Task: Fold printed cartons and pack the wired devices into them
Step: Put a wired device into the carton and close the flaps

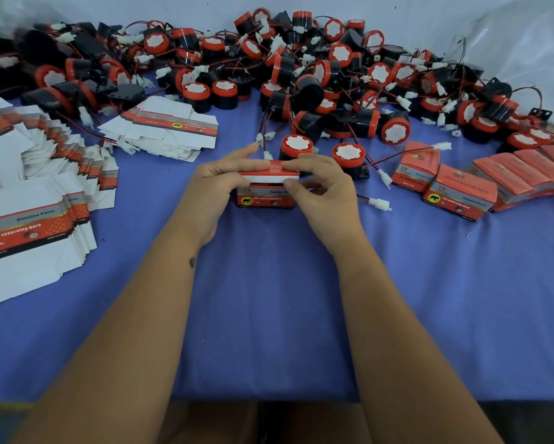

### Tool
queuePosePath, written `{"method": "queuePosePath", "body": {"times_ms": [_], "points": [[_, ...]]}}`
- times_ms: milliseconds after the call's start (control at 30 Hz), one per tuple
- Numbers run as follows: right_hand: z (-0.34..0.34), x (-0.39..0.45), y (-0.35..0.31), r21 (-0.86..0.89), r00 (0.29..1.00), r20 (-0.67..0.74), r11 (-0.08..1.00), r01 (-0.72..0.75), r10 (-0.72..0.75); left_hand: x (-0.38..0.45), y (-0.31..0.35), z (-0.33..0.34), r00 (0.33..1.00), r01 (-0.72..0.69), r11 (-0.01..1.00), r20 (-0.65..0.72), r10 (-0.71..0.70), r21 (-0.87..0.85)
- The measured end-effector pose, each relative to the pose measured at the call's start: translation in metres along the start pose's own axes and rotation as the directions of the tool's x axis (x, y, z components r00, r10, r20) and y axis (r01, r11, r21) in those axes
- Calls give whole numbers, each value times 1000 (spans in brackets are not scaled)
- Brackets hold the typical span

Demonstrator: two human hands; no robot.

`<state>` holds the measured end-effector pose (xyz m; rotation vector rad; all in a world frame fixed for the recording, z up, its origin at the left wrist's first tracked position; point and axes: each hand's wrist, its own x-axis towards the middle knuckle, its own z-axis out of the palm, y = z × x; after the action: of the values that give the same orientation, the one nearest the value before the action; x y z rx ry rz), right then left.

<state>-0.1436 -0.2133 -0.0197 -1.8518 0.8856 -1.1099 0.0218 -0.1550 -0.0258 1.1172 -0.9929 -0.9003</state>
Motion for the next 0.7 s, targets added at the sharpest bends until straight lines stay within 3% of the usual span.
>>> {"method": "queuePosePath", "body": {"times_ms": [200,400,567,700], "points": [[0,0,-1,4,1000,-17,1000,12,-12,0,1,2,1000,0,1000,-10,0,21],[0,1,1,31,998,-64,1000,3,-1,-2,-2,0,996,-83,990,-30,87,115],[-2,2,4,-44,995,-99,999,15,-19,-3,-3,0,960,-164,923,-160,230,347],[-2,3,7,-108,990,-129,993,48,-62,-3,-2,0,947,-176,886,-171,271,428]]}}
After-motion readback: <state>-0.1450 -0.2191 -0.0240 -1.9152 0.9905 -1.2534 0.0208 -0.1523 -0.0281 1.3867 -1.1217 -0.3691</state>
